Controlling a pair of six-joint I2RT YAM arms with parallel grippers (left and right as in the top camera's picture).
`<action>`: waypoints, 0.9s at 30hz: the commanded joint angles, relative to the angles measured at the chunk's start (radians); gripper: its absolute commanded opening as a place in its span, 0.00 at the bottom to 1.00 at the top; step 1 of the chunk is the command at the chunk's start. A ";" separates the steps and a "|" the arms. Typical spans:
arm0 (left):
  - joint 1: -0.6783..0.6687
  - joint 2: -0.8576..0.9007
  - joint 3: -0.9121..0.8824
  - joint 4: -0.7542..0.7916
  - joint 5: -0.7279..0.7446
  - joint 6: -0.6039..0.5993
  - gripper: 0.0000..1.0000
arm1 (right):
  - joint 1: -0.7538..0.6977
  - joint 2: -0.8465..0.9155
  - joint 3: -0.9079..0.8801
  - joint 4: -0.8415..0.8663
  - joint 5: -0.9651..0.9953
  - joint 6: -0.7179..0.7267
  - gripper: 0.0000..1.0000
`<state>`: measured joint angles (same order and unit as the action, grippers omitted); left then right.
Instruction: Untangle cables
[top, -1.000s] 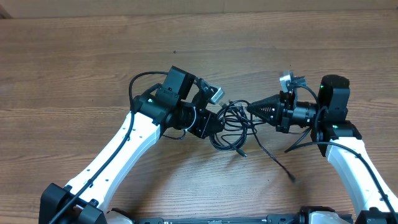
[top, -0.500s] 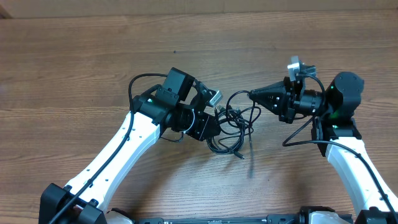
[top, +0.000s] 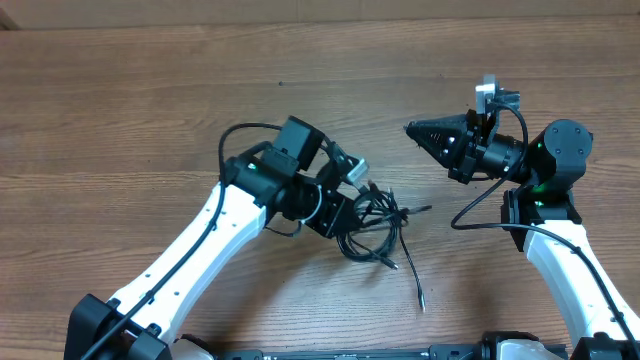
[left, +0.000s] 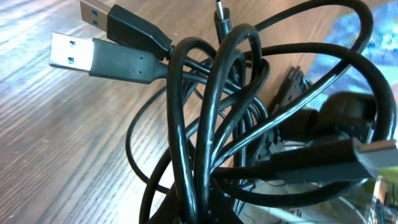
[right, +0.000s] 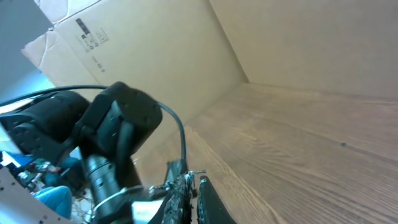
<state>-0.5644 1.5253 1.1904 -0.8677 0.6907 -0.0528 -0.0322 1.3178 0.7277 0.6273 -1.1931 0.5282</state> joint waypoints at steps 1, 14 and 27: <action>-0.008 -0.009 0.007 0.004 0.009 0.024 0.04 | -0.003 -0.003 0.013 -0.003 0.030 -0.026 0.04; -0.006 -0.009 0.007 0.046 -0.373 -0.068 0.04 | -0.057 -0.003 0.013 -0.317 -0.023 0.102 0.04; -0.006 -0.009 0.007 0.221 -0.427 -0.283 0.04 | -0.052 -0.003 0.012 -0.563 -0.108 0.183 0.47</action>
<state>-0.5716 1.5253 1.1896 -0.6823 0.2752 -0.2352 -0.0849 1.3178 0.7303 0.0933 -1.2949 0.6956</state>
